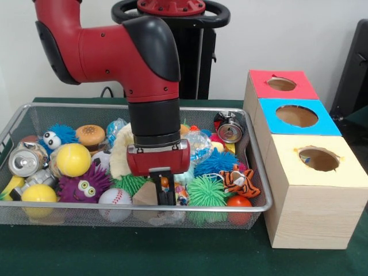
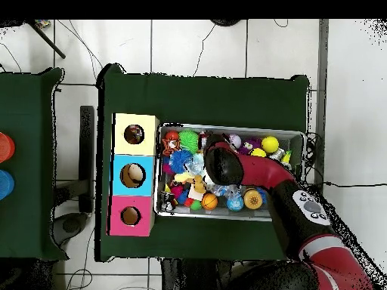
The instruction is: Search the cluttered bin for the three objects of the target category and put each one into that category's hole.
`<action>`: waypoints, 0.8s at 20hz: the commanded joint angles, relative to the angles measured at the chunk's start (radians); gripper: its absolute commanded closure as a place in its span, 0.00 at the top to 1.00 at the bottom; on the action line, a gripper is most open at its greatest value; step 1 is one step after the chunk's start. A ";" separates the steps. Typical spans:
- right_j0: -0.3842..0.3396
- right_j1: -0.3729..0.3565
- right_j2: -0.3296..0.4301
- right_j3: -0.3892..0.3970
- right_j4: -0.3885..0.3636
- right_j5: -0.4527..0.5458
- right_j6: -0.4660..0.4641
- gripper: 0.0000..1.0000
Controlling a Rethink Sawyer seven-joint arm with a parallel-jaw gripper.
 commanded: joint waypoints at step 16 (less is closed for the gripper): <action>0.026 -0.228 -0.008 0.207 0.034 0.302 0.095 0.00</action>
